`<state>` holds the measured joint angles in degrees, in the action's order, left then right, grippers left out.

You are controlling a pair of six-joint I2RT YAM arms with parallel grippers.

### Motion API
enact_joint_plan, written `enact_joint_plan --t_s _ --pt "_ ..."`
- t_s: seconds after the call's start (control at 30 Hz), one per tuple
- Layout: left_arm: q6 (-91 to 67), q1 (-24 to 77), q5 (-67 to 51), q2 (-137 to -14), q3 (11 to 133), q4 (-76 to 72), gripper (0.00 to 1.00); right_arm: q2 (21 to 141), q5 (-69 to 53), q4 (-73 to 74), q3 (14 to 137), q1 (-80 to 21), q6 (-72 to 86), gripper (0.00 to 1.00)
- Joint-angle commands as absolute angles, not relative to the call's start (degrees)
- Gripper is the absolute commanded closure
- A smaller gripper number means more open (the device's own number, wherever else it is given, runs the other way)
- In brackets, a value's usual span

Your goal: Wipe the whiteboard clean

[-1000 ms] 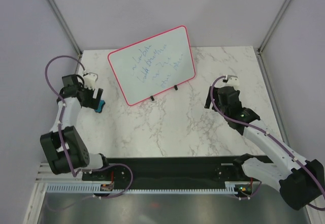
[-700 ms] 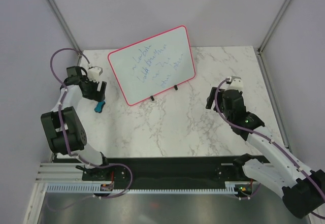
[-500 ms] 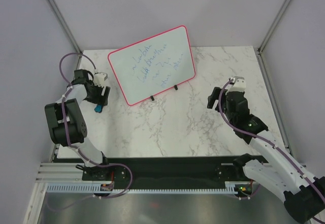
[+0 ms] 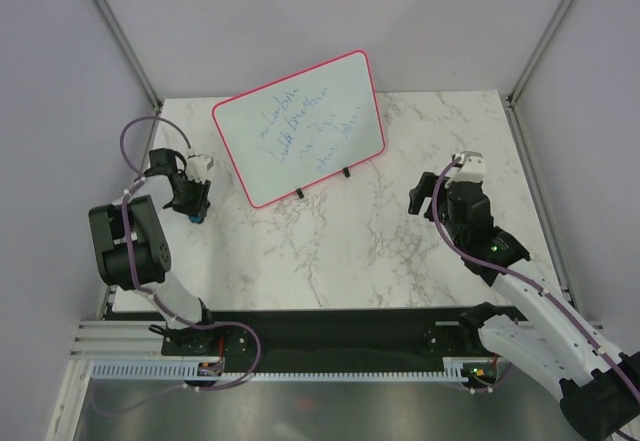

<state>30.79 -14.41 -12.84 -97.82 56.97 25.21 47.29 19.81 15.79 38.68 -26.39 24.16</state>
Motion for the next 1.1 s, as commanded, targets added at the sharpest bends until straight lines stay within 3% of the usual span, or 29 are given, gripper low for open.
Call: enact_joint_plan --t_s 0.0,0.17,0.23,0.37,0.47,0.53,0.73,0.9,1.07 --pt "31.29 -14.50 -16.95 -95.98 55.90 25.66 0.98 46.67 17.85 13.89 39.64 -26.46 23.20 0.14" --pt "34.10 -14.33 -23.99 -85.38 54.49 31.44 0.98 46.58 11.18 13.19 40.87 -26.46 21.97 0.14" --pt "35.93 -14.41 -24.87 -80.97 53.71 34.34 0.98 46.41 8.80 11.96 40.70 -26.45 22.06 0.08" --pt "38.32 -14.33 -26.80 -70.69 53.26 38.48 0.98 46.93 -2.43 0.84 38.50 -26.46 22.06 0.10" --pt "36.57 -12.76 -28.13 -65.05 54.66 40.33 0.98 50.35 -3.70 -8.39 37.36 -26.54 21.63 0.15" --pt "33.41 -7.60 -25.50 -62.86 56.59 40.69 0.98 56.12 -1.24 -13.42 36.57 -26.46 20.48 0.24" --pt "27.77 10.43 -11.01 -65.90 66.08 40.52 0.98 82.03 -3.77 -22.76 45.15 -26.63 17.32 0.44" --pt "29.44 15.38 -1.78 -71.71 72.85 39.55 0.98 93.68 -2.64 -27.51 48.86 -27.77 17.48 0.45" --pt "28.92 16.44 -0.26 -75.58 73.65 35.26 0.98 103.70 -0.26 -24.46 56.85 -30.67 18.28 0.50"
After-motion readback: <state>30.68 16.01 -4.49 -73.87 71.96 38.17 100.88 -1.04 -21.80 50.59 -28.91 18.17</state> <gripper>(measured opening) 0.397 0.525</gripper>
